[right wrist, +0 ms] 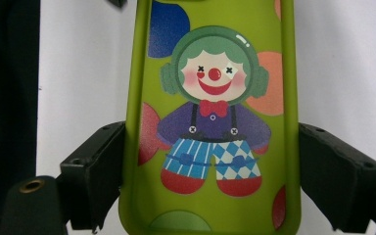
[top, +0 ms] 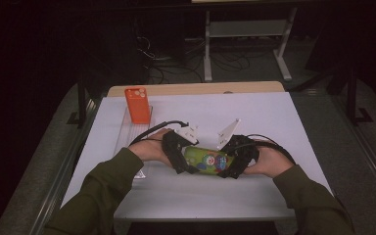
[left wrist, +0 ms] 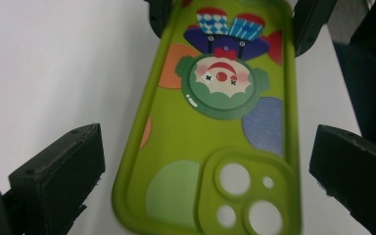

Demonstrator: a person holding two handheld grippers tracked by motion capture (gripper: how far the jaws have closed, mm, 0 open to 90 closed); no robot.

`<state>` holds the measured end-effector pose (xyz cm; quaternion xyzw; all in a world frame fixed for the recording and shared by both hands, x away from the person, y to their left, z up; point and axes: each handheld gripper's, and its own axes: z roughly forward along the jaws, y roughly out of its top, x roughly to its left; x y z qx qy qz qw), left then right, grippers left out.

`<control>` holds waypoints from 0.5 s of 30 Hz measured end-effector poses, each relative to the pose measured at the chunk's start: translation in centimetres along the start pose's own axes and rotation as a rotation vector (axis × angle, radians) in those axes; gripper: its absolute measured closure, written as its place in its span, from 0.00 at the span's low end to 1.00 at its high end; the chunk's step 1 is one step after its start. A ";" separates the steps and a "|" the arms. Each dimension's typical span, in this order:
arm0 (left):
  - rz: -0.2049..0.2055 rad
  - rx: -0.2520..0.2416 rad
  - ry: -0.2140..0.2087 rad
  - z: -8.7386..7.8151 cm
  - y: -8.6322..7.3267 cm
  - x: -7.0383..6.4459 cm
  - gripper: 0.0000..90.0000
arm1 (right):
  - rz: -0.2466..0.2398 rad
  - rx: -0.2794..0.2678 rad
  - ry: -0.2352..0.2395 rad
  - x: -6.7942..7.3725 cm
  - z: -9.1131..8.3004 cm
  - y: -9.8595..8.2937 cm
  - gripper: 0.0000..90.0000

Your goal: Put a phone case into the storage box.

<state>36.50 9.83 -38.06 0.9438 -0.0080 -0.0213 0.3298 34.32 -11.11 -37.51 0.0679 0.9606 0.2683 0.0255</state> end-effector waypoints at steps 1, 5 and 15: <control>0.006 0.010 -0.003 0.1 0.0 0.0 0.00 | -0.001 0.001 0.002 0.1 0.1 0.1 0.17; 0.022 0.049 -0.018 0.7 0.2 -0.1 0.00 | -0.015 -0.005 0.010 0.3 0.2 0.3 0.17; -0.007 0.058 -0.044 1.2 -0.1 -0.1 0.09 | -0.010 -0.003 0.021 0.4 0.2 0.3 0.17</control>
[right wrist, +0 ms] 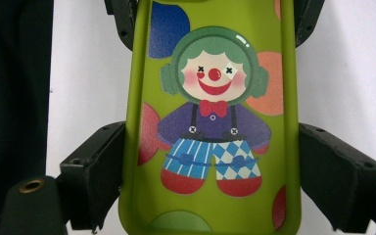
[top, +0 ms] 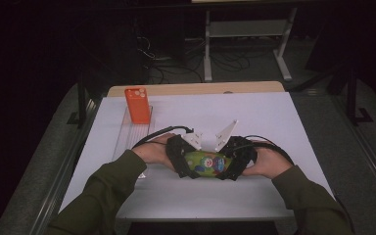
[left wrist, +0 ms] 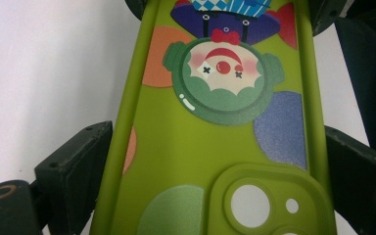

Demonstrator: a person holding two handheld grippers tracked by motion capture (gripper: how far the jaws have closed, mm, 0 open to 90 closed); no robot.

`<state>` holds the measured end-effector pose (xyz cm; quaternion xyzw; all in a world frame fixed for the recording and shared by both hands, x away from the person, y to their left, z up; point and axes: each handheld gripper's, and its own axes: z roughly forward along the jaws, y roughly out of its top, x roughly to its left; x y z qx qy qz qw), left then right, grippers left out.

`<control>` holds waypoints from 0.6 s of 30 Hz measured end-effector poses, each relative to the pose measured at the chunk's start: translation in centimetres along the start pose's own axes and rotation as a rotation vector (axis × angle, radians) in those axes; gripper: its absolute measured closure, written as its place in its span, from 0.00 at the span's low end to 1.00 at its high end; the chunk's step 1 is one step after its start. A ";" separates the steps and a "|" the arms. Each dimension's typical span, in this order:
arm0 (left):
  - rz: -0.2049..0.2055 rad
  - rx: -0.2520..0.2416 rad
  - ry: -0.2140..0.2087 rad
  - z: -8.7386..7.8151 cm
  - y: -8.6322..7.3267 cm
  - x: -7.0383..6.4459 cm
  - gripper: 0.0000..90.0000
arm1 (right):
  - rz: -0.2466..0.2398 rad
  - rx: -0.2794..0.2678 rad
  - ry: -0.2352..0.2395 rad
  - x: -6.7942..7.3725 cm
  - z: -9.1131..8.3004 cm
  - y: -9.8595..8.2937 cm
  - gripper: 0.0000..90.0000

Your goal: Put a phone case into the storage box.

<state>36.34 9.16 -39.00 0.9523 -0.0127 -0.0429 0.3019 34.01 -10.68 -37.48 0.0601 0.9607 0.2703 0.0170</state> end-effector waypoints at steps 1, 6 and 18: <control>0.004 0.000 -0.003 0.0 0.0 0.0 0.10 | -0.002 0.002 -0.004 0.0 0.0 0.0 0.17; 0.010 0.007 -0.022 0.0 0.0 0.0 0.14 | -0.005 0.002 0.002 0.0 0.0 0.0 0.17; 0.005 0.000 -0.005 -0.6 0.2 -0.3 0.17 | -0.048 -0.049 -0.055 0.6 -0.1 -0.6 0.14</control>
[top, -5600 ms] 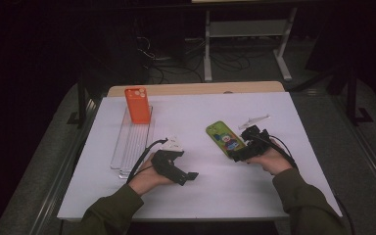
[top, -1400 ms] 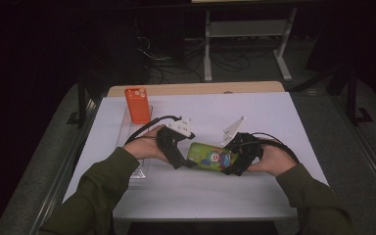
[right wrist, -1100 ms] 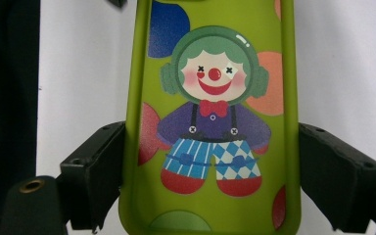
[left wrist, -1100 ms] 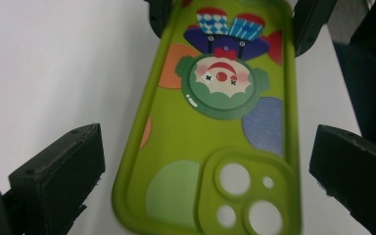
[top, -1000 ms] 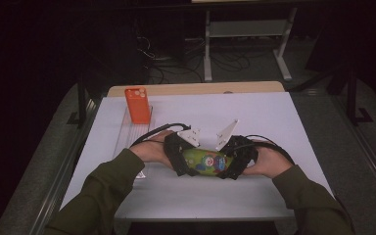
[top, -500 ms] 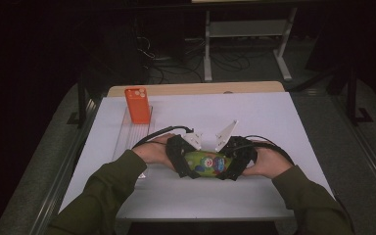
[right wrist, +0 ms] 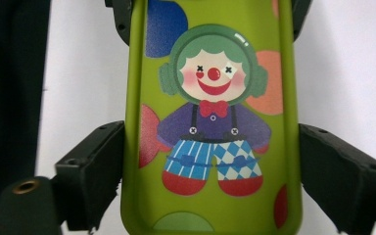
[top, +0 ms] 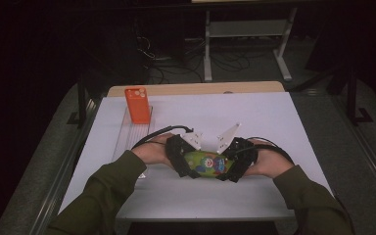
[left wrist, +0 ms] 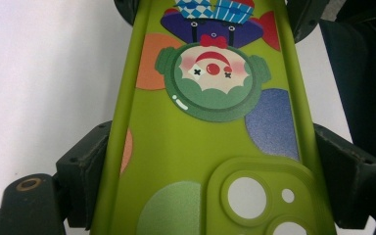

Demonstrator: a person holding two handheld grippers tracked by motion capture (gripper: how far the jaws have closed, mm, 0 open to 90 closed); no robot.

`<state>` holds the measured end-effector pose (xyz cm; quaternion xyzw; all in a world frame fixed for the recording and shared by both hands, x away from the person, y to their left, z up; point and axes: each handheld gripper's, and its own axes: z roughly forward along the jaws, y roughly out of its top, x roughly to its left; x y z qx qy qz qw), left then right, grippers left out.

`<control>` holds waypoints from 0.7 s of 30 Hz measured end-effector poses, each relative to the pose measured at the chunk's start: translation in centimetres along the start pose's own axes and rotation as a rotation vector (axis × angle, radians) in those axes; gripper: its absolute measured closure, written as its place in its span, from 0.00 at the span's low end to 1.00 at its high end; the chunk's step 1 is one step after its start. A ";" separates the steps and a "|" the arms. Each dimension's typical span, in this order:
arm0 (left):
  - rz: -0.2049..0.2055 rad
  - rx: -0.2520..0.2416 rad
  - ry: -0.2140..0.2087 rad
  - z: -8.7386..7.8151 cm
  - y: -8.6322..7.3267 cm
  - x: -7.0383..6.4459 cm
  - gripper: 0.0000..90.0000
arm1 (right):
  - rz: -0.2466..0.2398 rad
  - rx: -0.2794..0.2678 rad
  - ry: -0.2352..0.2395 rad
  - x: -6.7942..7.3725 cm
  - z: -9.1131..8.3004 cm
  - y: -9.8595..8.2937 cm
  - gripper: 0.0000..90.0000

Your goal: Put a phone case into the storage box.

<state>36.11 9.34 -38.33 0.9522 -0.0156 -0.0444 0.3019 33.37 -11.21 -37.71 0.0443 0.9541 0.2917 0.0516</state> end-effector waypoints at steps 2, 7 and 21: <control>-0.008 -0.002 0.005 -0.1 -0.1 0.0 0.17 | 0.014 -0.022 -0.010 0.2 -0.3 -0.2 0.13; -0.043 -0.018 0.030 -0.5 -0.3 0.1 0.17 | 0.055 -0.070 -0.014 0.1 -1.2 -0.9 0.05; -0.195 -0.078 0.163 -0.4 -0.9 -0.6 0.17 | 0.338 -0.137 -0.062 0.0 -2.5 -4.4 0.10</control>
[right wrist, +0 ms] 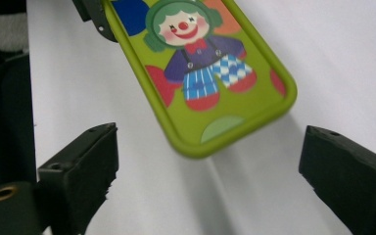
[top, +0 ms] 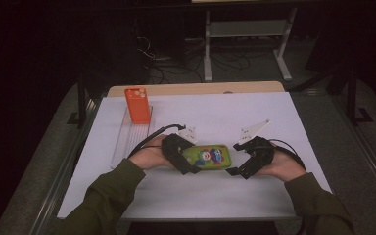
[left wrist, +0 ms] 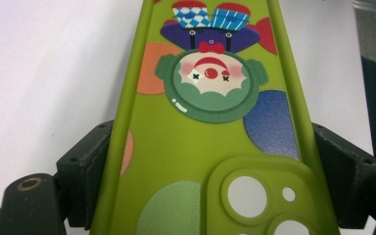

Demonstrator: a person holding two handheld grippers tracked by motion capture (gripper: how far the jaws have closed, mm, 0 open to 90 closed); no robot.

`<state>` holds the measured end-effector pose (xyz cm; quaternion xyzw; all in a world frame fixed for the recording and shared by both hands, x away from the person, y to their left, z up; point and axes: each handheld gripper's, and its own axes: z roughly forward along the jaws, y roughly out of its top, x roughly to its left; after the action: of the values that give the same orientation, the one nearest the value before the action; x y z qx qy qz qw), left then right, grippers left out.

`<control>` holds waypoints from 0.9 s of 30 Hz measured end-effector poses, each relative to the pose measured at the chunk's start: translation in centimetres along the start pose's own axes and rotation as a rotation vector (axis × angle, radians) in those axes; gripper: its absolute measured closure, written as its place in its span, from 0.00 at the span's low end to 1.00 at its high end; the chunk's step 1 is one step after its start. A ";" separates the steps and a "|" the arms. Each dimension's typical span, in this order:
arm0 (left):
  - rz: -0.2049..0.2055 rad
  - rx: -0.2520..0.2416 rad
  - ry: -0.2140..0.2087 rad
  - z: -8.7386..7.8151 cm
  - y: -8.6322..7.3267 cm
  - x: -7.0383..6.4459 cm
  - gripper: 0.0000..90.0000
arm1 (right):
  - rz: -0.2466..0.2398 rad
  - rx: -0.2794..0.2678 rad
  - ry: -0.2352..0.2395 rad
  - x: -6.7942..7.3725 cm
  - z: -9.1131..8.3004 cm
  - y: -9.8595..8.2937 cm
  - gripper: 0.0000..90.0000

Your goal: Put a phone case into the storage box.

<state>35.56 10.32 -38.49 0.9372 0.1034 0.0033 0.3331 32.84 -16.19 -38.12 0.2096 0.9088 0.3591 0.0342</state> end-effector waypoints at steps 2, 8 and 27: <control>-0.027 -0.002 0.032 0.1 -0.1 -0.1 0.17 | 0.033 -0.011 -0.011 0.0 -0.2 -0.3 0.09; -0.104 0.000 0.088 -0.2 -0.3 0.0 0.17 | 0.125 -0.044 -0.076 0.3 -0.3 -1.0 0.01; -0.253 -0.076 0.167 -0.2 -1.4 0.6 0.17 | 0.257 -0.148 -0.285 0.3 1.3 -2.5 0.00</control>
<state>35.82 11.64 -39.24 0.9000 0.2477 0.0433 0.3561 31.90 -16.89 -40.72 0.3692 0.8317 0.3932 0.1317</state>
